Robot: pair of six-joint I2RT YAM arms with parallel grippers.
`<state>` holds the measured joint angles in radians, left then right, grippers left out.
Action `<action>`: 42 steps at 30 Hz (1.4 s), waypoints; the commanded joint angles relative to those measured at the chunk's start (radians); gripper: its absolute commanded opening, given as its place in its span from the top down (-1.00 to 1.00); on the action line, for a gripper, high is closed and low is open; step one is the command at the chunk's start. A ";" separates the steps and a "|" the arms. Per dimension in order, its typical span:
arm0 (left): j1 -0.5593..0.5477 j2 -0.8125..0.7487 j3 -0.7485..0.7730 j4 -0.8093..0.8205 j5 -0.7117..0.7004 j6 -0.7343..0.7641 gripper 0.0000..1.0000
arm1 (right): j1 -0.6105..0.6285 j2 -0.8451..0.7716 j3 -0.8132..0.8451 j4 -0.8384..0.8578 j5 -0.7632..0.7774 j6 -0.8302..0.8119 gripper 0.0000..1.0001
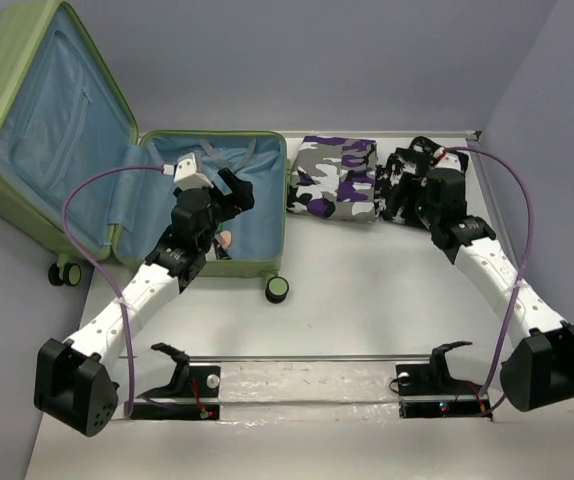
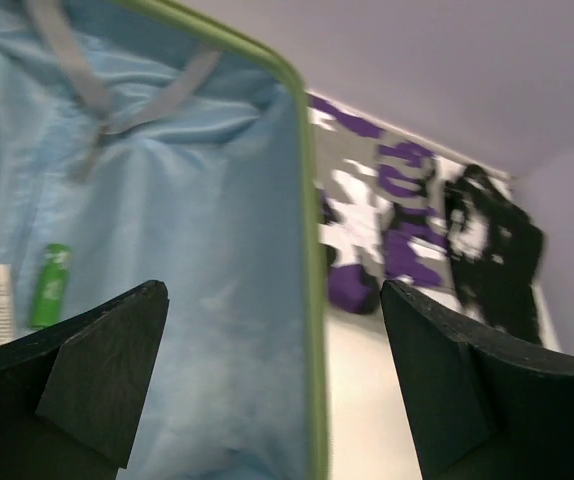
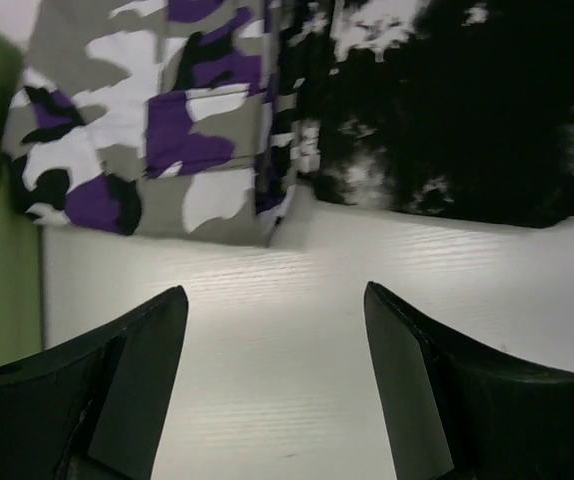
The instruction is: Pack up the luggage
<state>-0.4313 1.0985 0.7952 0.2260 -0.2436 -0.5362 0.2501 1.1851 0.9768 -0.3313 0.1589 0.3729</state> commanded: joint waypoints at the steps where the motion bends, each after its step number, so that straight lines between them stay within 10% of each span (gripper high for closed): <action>1: -0.147 -0.063 -0.027 0.105 0.035 0.007 -0.98 | -0.243 0.059 0.014 0.109 0.030 0.035 -0.56; 11: -0.420 0.007 -0.100 0.208 0.119 0.002 -0.98 | -0.514 0.310 0.039 0.187 -0.142 0.127 -0.94; 18: -0.504 0.093 -0.114 0.263 0.181 0.002 -0.98 | -0.545 0.514 0.126 0.186 -0.226 0.158 -0.86; 22: -0.537 0.116 -0.122 0.282 0.197 0.008 -0.98 | -0.554 0.602 0.132 0.221 -0.275 0.201 -0.38; 25: -0.546 0.124 -0.120 0.292 0.211 0.013 -0.98 | -0.565 0.616 0.099 0.245 -0.260 0.225 0.44; 27: -0.547 0.136 -0.108 0.296 0.220 0.018 -0.98 | -0.575 0.585 0.050 0.280 -0.230 0.242 0.77; 42: -0.583 0.449 0.119 0.266 0.288 -0.077 -0.98 | -0.597 -0.175 -0.481 0.105 -0.290 0.235 0.68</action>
<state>-0.9916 1.5120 0.8520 0.4660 0.0250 -0.5861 -0.3408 1.1690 0.5362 -0.1326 -0.0525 0.6155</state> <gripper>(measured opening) 0.990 0.217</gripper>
